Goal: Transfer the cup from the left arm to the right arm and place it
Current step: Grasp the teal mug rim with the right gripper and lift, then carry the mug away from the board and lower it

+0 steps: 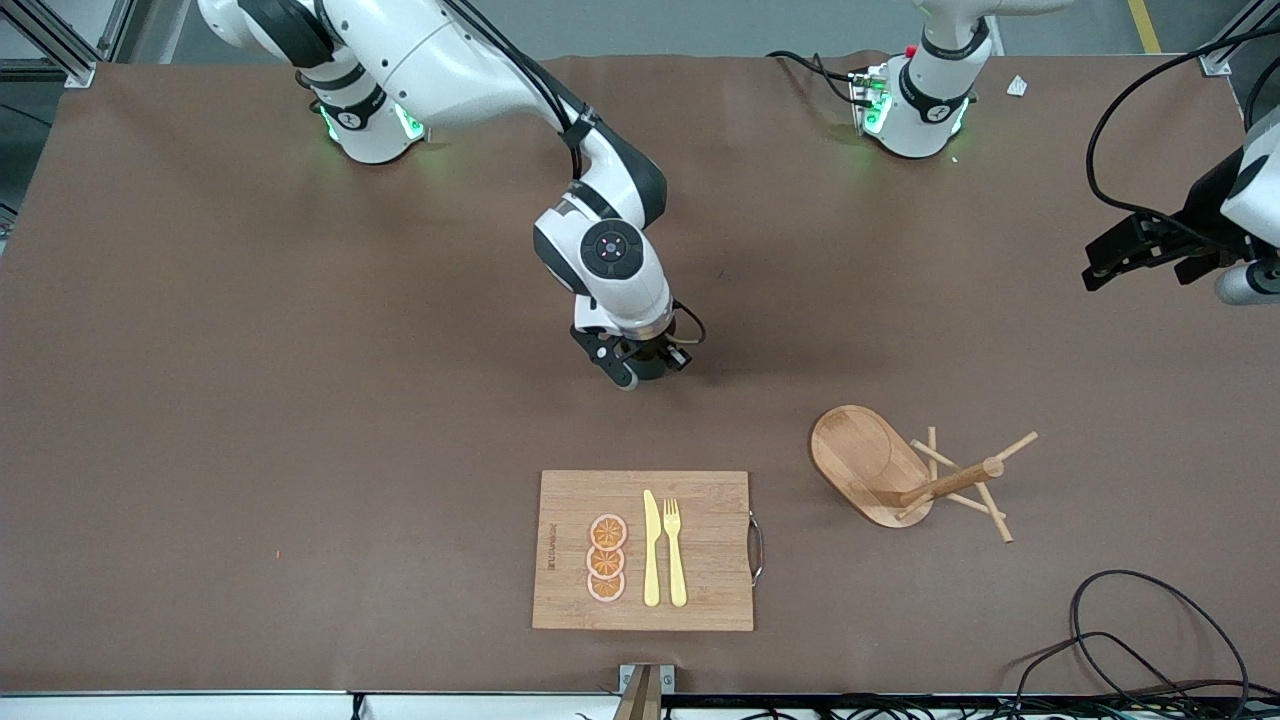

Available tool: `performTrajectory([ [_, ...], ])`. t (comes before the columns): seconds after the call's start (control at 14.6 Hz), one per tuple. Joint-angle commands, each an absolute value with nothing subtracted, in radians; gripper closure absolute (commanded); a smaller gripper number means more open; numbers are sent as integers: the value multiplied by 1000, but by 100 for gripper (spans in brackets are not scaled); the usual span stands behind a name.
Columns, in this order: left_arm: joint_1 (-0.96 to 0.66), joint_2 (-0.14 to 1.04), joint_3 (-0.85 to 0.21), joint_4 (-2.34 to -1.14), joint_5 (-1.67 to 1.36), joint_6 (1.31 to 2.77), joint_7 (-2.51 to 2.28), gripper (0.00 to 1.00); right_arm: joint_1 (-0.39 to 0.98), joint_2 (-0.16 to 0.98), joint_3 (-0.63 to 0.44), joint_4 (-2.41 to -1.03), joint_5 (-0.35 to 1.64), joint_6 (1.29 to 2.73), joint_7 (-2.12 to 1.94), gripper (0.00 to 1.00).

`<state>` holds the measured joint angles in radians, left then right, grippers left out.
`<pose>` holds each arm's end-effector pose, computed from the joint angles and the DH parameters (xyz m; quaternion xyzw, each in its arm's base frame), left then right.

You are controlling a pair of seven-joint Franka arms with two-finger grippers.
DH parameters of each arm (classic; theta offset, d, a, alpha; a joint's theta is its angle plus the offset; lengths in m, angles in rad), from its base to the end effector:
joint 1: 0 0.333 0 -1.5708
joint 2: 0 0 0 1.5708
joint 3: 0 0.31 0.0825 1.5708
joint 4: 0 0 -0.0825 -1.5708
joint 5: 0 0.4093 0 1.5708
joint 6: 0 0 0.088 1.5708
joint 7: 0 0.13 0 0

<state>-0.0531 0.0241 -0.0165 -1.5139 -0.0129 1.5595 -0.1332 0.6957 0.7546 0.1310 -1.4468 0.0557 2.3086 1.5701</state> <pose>0.5856 -0.0424 0.6087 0.9994 0.0317 0.0100 0.0077 0.5205 0.5452 0.2117 -0.9139 0.3966 0.0405 0.0759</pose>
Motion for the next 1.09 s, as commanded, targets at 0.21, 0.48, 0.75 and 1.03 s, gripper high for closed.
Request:
performTrajectory([
  [0.21, -63, -25, -26, -1565, -20, 1559, -115, 0, 599, 715, 118, -1431, 49, 2190, 1305, 100],
  [0.48, -57, -25, -84, -1563, 37, 1565, -135, 0, 389, 589, 110, -1434, 45, 1956, 957, 100],
  [0.75, -48, -23, -87, -1563, 35, 1568, -133, 0, 140, 555, 110, -1460, 46, 1902, 544, 100],
  [1.03, -40, -20, -103, -1559, 37, 1568, -135, 0, -35, 560, 109, -1497, 45, 1910, 214, 100],
])
